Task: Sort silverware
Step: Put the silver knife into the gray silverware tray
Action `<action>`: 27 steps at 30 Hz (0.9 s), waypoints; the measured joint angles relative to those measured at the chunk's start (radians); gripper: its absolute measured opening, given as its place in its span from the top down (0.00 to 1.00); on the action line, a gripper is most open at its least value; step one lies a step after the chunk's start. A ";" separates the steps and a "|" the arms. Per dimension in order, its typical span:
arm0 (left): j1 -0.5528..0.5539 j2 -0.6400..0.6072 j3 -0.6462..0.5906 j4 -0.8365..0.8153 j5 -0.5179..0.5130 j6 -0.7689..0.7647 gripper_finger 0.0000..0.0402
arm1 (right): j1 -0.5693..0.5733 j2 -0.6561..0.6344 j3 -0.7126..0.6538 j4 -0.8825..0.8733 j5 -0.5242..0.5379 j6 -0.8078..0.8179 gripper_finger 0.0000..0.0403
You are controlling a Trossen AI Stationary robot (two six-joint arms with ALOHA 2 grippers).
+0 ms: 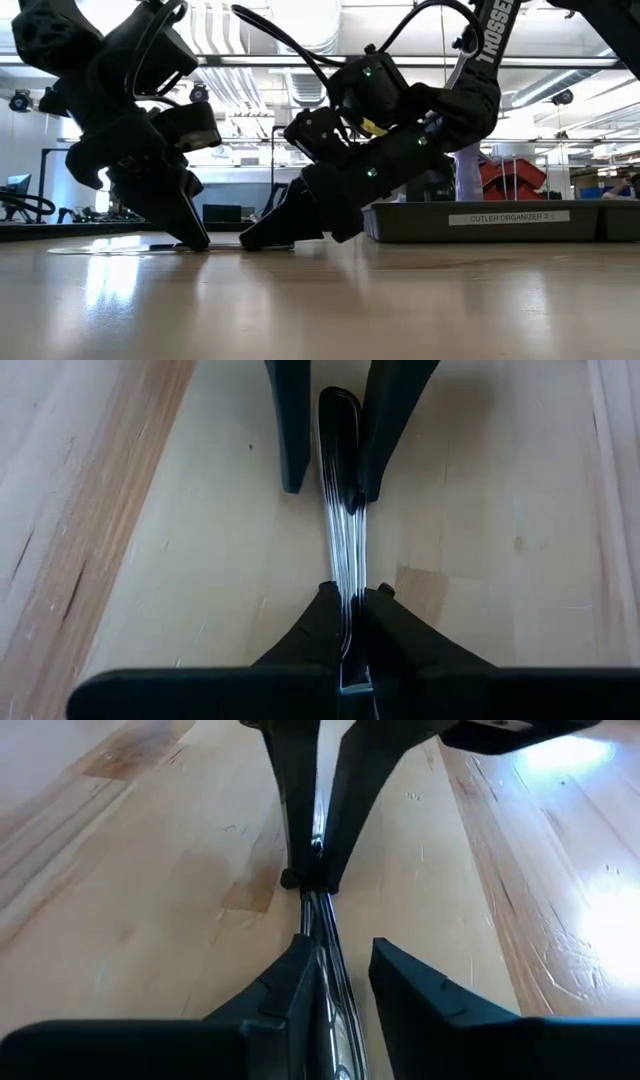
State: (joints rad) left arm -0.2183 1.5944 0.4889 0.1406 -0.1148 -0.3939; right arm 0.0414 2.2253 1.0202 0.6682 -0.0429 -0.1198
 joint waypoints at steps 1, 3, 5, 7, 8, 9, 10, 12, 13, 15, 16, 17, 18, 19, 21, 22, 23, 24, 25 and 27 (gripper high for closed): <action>-0.003 0.000 0.000 0.000 -0.004 0.000 0.97 | 0.000 -0.001 -0.003 0.001 0.000 0.007 0.77; -0.007 0.000 0.000 0.000 -0.011 0.000 0.97 | 0.000 -0.002 -0.012 0.007 -0.002 0.026 0.75; -0.011 0.000 0.000 0.000 -0.021 0.000 0.97 | -0.001 -0.003 -0.021 0.009 -0.012 0.049 0.73; -0.018 0.001 0.000 0.001 -0.045 0.006 0.97 | -0.005 -0.002 -0.028 0.004 -0.049 0.060 0.72; -0.020 0.001 0.000 0.001 -0.056 0.010 0.97 | -0.008 -0.004 -0.027 -0.012 -0.062 0.067 0.72; -0.022 0.002 0.000 0.001 -0.063 0.015 0.97 | -0.010 -0.004 -0.029 -0.007 -0.078 0.073 0.72; -0.024 0.002 0.000 0.001 -0.072 0.019 0.97 | -0.011 -0.004 -0.032 -0.007 -0.087 0.074 0.72; -0.027 0.002 0.000 0.001 -0.082 0.028 0.98 | -0.011 -0.004 -0.032 -0.013 -0.087 0.064 0.72; -0.029 0.002 0.000 0.001 -0.090 0.032 0.98 | -0.013 -0.005 -0.032 -0.016 -0.085 0.057 0.73; -0.035 0.002 0.005 -0.006 -0.114 0.050 0.99 | -0.019 -0.005 -0.032 -0.018 -0.087 0.054 0.76; -0.039 0.002 0.009 -0.013 -0.127 0.058 0.99 | -0.022 -0.002 -0.032 -0.018 -0.089 0.052 0.78; -0.045 0.002 0.013 -0.019 -0.143 0.067 0.99 | -0.026 -0.001 -0.032 -0.017 -0.095 0.050 0.80; -0.052 0.003 0.019 -0.026 -0.162 0.077 0.99 | -0.030 -0.001 -0.032 -0.020 -0.100 0.050 0.83; -0.059 0.005 0.025 -0.034 -0.180 0.090 0.99 | -0.034 0.000 -0.032 -0.023 -0.100 0.049 0.85; -0.064 0.006 0.041 -0.058 -0.194 0.106 0.99 | -0.040 0.000 -0.032 -0.028 -0.104 0.045 0.87; -0.064 0.007 0.050 -0.075 -0.195 0.106 0.99 | -0.043 0.000 -0.032 -0.028 -0.107 0.044 0.87; -0.064 0.007 0.059 -0.092 -0.197 0.107 0.99 | -0.043 0.000 -0.032 -0.028 -0.107 0.043 0.87; -0.064 0.008 0.066 -0.106 -0.198 0.108 0.99 | -0.043 0.000 -0.032 -0.029 -0.106 0.041 0.87; -0.064 0.007 0.074 -0.120 -0.199 0.111 0.99 | -0.043 0.000 -0.032 -0.029 -0.101 0.038 0.87; -0.066 0.001 0.086 -0.141 -0.200 0.126 1.00 | -0.044 0.000 -0.032 -0.029 -0.099 0.032 0.87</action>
State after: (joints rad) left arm -0.2842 1.5958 0.5752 -0.0004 -0.3150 -0.2680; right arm -0.0025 2.2253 0.9878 0.6392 -0.1418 -0.0883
